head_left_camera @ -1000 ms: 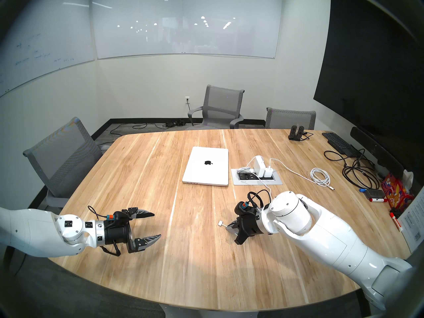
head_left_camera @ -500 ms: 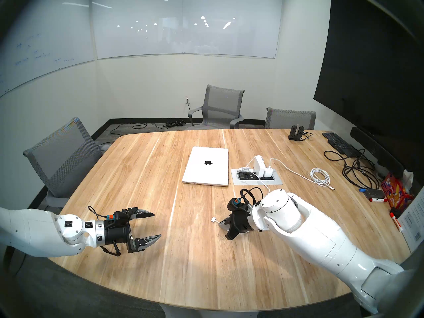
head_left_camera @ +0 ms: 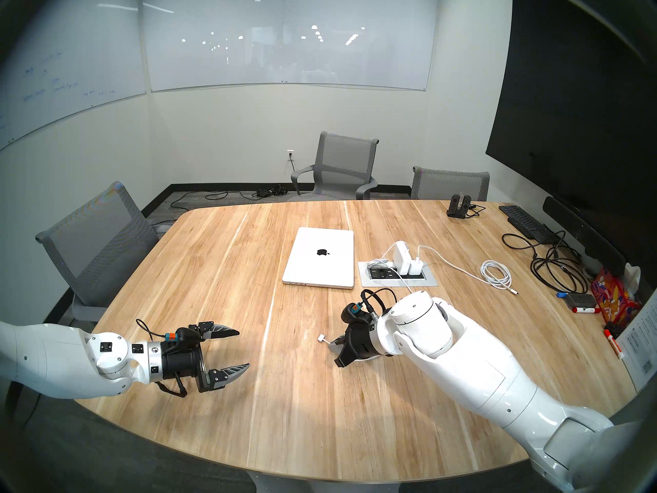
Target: Plug the charging cable into the port of a MacBook
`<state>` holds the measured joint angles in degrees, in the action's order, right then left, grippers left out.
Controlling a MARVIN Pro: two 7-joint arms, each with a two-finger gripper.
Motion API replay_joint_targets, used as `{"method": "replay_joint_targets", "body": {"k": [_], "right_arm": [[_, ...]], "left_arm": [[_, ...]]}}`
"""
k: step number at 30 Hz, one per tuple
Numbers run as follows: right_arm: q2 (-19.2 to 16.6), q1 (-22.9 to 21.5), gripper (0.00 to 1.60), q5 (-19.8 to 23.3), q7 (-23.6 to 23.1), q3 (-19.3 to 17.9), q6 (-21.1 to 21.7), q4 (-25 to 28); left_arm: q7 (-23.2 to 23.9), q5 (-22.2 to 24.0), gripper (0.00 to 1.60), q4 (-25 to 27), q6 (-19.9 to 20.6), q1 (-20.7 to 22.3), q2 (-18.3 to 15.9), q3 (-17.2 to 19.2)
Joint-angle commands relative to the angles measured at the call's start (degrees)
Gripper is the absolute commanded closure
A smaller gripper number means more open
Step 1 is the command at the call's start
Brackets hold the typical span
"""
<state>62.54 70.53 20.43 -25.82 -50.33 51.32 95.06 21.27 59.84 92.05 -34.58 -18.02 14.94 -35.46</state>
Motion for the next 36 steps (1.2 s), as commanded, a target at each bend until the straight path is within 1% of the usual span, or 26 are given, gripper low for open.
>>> {"method": "replay_joint_targets", "body": {"k": [1, 2, 4, 6, 8, 9, 10, 12, 13, 15, 16, 17, 18, 19, 20, 23, 24, 26, 27, 30, 31, 32, 36], "right_arm": [[6.4, -0.6, 1.6, 1.5, 2.2, -0.5, 2.2, -0.6], [6.2, -1.3, 1.6, 2.6, 3.0, 0.3, 2.1, -0.8], [8.0, -1.3, 1.6, 2.2, 4.0, -0.1, 2.3, -1.7], [8.8, -1.6, 1.6, 3.7, 5.5, 0.0, 2.2, -2.7], [10.2, -1.4, 1.6, 4.4, 6.8, -0.7, 2.2, -3.9], [11.4, -1.0, 1.6, 4.1, 7.3, -1.5, 2.4, -4.4], [10.7, -1.5, 1.6, 5.8, 8.2, -0.7, 1.7, -4.5], [13.1, -0.6, 1.6, 5.2, 9.0, -2.4, 1.7, -5.6], [12.5, -1.0, 1.6, 6.7, 9.7, -1.7, 1.2, -5.4], [14.7, -0.3, 1.6, 6.6, 10.9, -3.1, 1.2, -5.9], [14.6, -0.5, 1.6, 7.4, 11.5, -2.7, 0.9, -6.1], [16.0, 0.0, 1.6, 7.1, 12.0, -3.7, 1.2, -6.5], [15.0, -0.6, 1.6, 8.7, 12.8, -2.7, 0.5, -6.4], [16.8, 0.0, 1.6, 7.7, 13.2, -4.0, 0.9, -6.9], [16.6, -0.2, 1.6, 8.4, 13.6, -3.6, 0.6, -6.9], [18.9, 0.4, 1.6, 8.5, 15.5, -4.9, 0.7, -7.6], [18.9, 0.2, 1.6, 9.3, 16.2, -4.6, 0.3, -7.8], [20.5, 0.6, 1.6, 9.1, 17.2, -5.7, 0.4, -8.3], [20.4, 0.4, 1.6, 9.8, 17.9, -5.3, 0.2, -8.3], [22.6, 1.1, 1.6, 10.0, 19.5, -6.6, 0.4, -8.7], [22.6, 1.0, 1.6, 10.6, 20.0, -6.3, 0.0, -8.7], [23.8, 1.3, 1.6, 10.2, 20.7, -7.0, 0.3, -9.0], [25.5, 1.5, 1.6, 10.6, 22.7, -7.5, 0.2, -9.6]], "left_arm": [[-0.1, 0.0, 0.0, 0.0, -0.1, 0.4, 0.1, 0.4], [-0.1, 0.0, 0.0, 0.0, -0.1, 0.4, 0.1, 0.4], [-0.1, 0.0, 0.0, 0.0, -0.1, 0.4, 0.1, 0.4], [-0.1, 0.0, 0.0, 0.0, -0.1, 0.4, 0.1, 0.4], [-0.1, 0.0, 0.0, 0.0, -0.1, 0.4, 0.1, 0.4], [-0.1, 0.0, 0.0, 0.0, -0.1, 0.4, 0.1, 0.4], [-0.1, 0.0, 0.0, 0.0, -0.1, 0.4, 0.1, 0.4], [-0.1, 0.0, 0.0, 0.0, -0.1, 0.4, 0.1, 0.4], [-0.1, 0.0, 0.0, 0.0, -0.1, 0.4, 0.1, 0.4], [-0.1, 0.0, 0.0, 0.0, -0.1, 0.4, 0.1, 0.4], [-0.1, 0.0, 0.0, 0.0, -0.1, 0.4, 0.1, 0.4], [-0.1, 0.0, 0.0, 0.0, -0.1, 0.4, 0.1, 0.4], [-0.1, 0.0, 0.0, 0.0, -0.1, 0.4, 0.1, 0.4], [-0.1, 0.0, 0.0, 0.0, -0.1, 0.4, 0.1, 0.4], [-0.1, 0.0, 0.0, 0.0, -0.1, 0.4, 0.1, 0.4], [-0.1, 0.0, 0.0, 0.0, -0.1, 0.4, 0.1, 0.4], [-0.1, 0.0, 0.0, 0.0, -0.1, 0.4, 0.1, 0.4], [-0.1, 0.0, 0.0, 0.0, -0.1, 0.4, 0.1, 0.4], [-0.1, 0.0, 0.0, 0.0, -0.1, 0.4, 0.1, 0.4], [-0.1, 0.0, 0.0, 0.0, -0.1, 0.4, 0.1, 0.4], [-0.1, 0.0, 0.0, 0.0, -0.1, 0.4, 0.1, 0.4], [-0.1, 0.0, 0.0, 0.0, -0.1, 0.4, 0.1, 0.4], [-0.1, 0.0, 0.0, 0.0, -0.1, 0.4, 0.1, 0.4]]}}
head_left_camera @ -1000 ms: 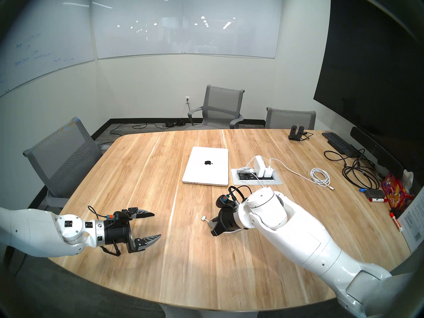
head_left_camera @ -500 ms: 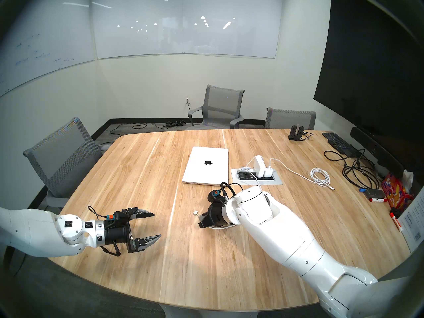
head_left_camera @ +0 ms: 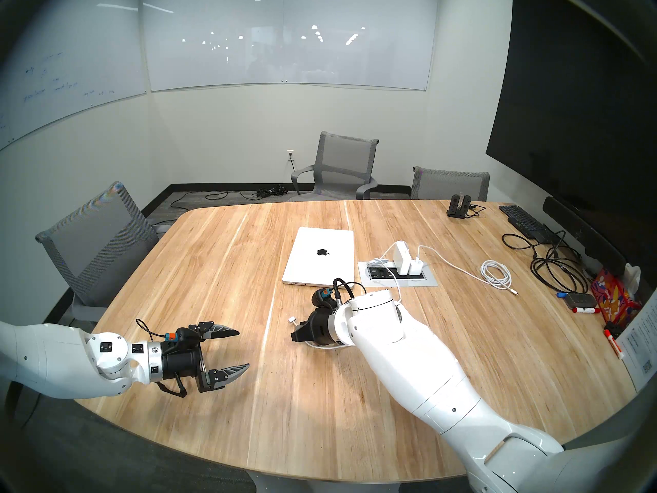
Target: Plug the charging cable into the port of a MacBook
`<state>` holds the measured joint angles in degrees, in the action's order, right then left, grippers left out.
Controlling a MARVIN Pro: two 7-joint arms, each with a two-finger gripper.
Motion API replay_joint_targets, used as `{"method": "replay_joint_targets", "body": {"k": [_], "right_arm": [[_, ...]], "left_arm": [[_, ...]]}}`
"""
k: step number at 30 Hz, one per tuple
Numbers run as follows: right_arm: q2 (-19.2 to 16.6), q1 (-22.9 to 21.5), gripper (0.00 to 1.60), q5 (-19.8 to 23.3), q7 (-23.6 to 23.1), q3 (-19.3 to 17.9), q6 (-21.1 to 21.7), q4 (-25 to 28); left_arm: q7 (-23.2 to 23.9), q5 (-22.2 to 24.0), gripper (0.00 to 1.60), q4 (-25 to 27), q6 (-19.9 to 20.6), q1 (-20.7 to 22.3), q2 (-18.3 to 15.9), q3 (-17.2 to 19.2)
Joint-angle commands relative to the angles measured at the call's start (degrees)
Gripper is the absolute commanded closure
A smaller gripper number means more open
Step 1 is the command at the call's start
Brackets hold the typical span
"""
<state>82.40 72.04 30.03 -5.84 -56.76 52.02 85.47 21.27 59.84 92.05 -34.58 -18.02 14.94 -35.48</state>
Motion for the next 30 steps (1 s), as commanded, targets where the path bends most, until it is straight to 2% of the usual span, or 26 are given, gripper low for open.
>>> {"method": "replay_joint_targets", "body": {"k": [1, 9, 16, 22, 30], "right_arm": [[6.0, -0.1, 1.6, 1.1, 3.0, -1.1, -0.4, -0.1], [8.1, -0.3, 1.6, 1.3, 6.7, -2.0, 0.8, -1.1], [11.2, 0.2, 1.6, 1.7, 10.7, -4.0, -0.2, -2.8], [12.9, -0.7, 1.6, 3.4, 12.8, -3.8, -2.3, -5.4], [14.4, -2.8, 1.6, 7.4, 15.5, -2.3, -7.2, -10.3]], "left_arm": [[-0.1, 0.0, 0.0, 0.0, -0.1, 0.4, 0.1, 0.4], [0.0, 0.0, 0.0, 0.0, -0.1, 0.4, 0.0, 0.4], [0.0, 0.0, 0.0, 0.0, -0.1, 0.4, 0.0, 0.4], [0.0, 0.0, 0.0, 0.0, -0.1, 0.4, 0.1, 0.4], [-0.1, 0.0, 0.0, 0.0, -0.1, 0.4, 0.1, 0.4]]}}
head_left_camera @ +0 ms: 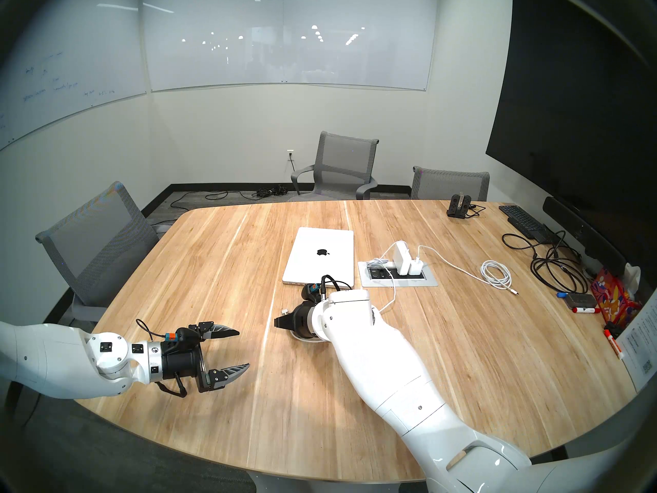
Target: Plug the charging cable into the port of a MacBook
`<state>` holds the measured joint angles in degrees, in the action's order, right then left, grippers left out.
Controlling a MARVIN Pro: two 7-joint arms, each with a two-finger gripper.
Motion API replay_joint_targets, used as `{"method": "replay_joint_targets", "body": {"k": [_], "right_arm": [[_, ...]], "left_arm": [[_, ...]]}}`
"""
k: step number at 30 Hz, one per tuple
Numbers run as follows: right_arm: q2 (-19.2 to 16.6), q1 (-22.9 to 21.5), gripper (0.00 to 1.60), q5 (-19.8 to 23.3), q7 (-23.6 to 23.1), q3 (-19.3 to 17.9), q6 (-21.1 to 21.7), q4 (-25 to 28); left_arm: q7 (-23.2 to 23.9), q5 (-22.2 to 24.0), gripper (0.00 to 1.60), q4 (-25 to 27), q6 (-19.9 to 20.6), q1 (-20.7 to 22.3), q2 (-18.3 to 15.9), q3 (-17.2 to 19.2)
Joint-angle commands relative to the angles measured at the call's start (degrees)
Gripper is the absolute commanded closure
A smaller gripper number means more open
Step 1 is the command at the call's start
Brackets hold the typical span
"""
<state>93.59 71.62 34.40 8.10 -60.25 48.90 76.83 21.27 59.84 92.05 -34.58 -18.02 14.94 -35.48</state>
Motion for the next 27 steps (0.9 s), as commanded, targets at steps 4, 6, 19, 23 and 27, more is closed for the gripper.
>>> {"method": "replay_joint_targets", "body": {"k": [4, 6, 19, 23, 27], "right_arm": [[4.2, -3.7, 1.6, 4.5, 3.2, 1.7, -7.3, -4.0], [4.9, -4.5, 1.6, 5.0, 3.9, 1.6, -8.4, -5.2], [6.5, -6.0, 1.6, 7.1, 8.3, 0.7, -13.3, -7.8], [6.5, -5.8, 1.6, 8.2, 9.8, 0.5, -14.9, -7.7], [6.5, -5.8, 1.6, 9.0, 10.8, 0.6, -16.0, -7.6]], "left_arm": [[-0.1, 0.0, 0.0, 0.0, -0.1, 0.4, 0.1, 0.4], [-0.1, 0.0, 0.0, 0.0, -0.1, 0.4, 0.1, 0.4], [-0.1, 0.0, 0.0, 0.0, -0.1, 0.4, 0.1, 0.4], [-0.1, 0.0, 0.0, 0.0, -0.1, 0.4, 0.1, 0.4], [-0.1, 0.0, 0.0, 0.0, -0.1, 0.4, 0.1, 0.4]]}}
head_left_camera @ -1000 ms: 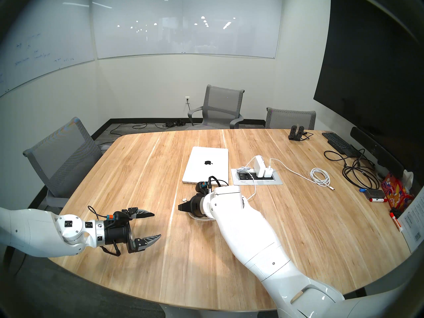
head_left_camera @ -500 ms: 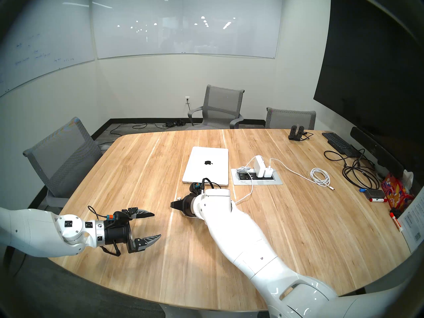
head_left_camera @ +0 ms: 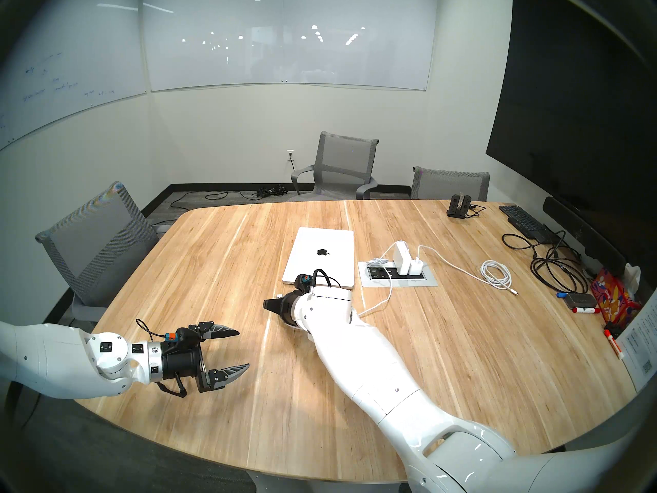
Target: Plug the charging cable into the port of a MacBook
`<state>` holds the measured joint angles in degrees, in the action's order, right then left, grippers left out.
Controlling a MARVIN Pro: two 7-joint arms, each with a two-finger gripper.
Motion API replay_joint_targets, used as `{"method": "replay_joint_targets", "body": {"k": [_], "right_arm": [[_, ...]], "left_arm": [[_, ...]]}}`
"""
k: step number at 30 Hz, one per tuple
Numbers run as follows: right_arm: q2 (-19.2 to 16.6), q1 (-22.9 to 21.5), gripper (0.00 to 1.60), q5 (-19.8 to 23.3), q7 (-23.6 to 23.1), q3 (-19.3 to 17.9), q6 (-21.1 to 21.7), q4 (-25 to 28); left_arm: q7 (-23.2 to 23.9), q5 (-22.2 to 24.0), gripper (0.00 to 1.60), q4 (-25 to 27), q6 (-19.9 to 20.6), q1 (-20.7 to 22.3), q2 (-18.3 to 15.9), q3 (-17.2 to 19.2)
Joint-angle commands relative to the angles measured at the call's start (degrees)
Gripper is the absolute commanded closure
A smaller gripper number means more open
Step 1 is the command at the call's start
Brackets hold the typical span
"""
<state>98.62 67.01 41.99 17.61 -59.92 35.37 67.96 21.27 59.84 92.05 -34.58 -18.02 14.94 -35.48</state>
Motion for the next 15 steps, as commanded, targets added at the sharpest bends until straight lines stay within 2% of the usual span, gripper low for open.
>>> {"method": "replay_joint_targets", "body": {"k": [1, 15], "right_arm": [[1.5, -1.2, 1.6, 1.5, 1.5, 0.3, -2.6, 1.3], [1.5, -1.2, 1.6, 3.2, 3.9, 1.1, -5.7, 0.1]], "left_arm": [[-0.1, 0.0, 0.0, 0.0, -0.1, 0.4, 0.1, 0.4], [0.0, 0.0, 0.0, 0.0, -0.1, 0.4, 0.0, 0.4]]}}
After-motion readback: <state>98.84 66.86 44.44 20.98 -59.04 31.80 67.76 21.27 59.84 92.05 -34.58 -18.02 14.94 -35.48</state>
